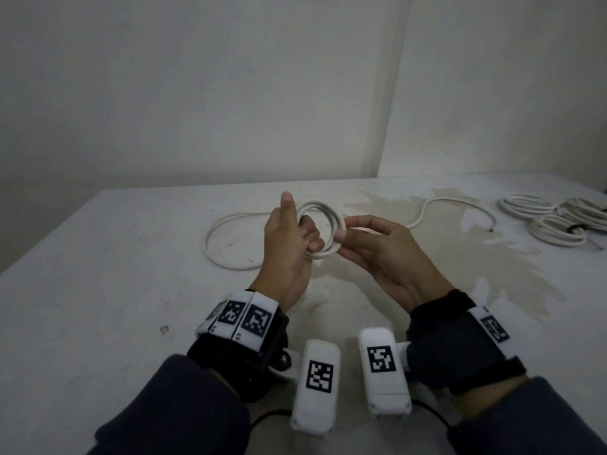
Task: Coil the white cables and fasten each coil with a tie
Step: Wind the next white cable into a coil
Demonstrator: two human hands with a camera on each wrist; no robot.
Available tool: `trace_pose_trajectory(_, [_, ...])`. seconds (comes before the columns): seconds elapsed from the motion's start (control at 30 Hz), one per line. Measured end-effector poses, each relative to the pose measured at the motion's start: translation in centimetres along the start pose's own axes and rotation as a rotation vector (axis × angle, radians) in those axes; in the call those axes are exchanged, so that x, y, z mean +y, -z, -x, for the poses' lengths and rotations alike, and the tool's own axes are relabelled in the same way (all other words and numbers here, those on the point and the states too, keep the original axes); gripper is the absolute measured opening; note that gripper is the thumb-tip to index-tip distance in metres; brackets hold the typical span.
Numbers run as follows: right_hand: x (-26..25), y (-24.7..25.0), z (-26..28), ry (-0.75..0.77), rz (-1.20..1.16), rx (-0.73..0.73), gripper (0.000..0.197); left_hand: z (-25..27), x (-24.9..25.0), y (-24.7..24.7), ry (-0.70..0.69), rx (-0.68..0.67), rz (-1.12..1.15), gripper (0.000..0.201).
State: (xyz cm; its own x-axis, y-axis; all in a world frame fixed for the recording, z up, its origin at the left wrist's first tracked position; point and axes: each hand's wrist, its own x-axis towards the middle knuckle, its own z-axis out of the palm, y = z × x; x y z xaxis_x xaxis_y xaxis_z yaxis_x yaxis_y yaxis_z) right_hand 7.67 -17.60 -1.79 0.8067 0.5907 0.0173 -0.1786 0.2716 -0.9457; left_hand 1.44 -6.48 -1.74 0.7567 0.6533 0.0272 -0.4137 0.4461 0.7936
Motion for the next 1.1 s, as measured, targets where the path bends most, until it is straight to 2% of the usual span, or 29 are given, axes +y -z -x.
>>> trace_pose_trajectory(0.07, [-0.1,0.0,0.0,0.015,0.104,-0.013,0.020,0.0,0.0,0.1,0.051,0.004,0.057,0.034])
trace_pose_trajectory(0.17, [-0.2,-0.2,0.0,0.012,0.213,0.013,0.023,0.0,-0.2,-0.1,0.021,-0.019,-0.014,0.035])
trace_pose_trajectory(0.33, [-0.1,-0.1,0.0,0.040,0.208,0.104,0.019,0.4,-0.4,-0.5,-0.024,-0.079,-0.067,0.034])
trace_pose_trajectory(0.53, [0.2,0.1,-0.1,-0.036,0.069,0.058,0.014,0.6,-0.5,-0.8,-0.127,-0.078,-0.210,0.034])
trace_pose_trajectory(0.63, [0.3,0.3,-0.3,-0.061,0.003,0.047,0.014,0.5,-0.4,-0.8,-0.085,-0.086,-0.095,0.036])
trace_pose_trajectory(0.77, [0.4,0.3,-0.3,-0.046,0.063,0.015,0.016,0.0,-0.4,-0.1,0.054,-0.062,0.147,0.040])
trace_pose_trajectory(0.87, [0.2,0.2,-0.2,-0.053,-0.099,-0.030,0.017,-0.2,-0.8,0.1,0.106,-0.065,0.214,0.047])
trace_pose_trajectory(0.97, [0.2,0.2,-0.3,-0.007,-0.093,0.036,0.018,-0.2,-1.3,-0.3,0.063,-0.081,0.158,0.043])
trace_pose_trajectory(1.1, [-0.3,0.7,-0.2,0.093,-0.005,0.120,0.015,-0.4,-1.7,0.1,0.011,-0.072,-0.057,0.027])
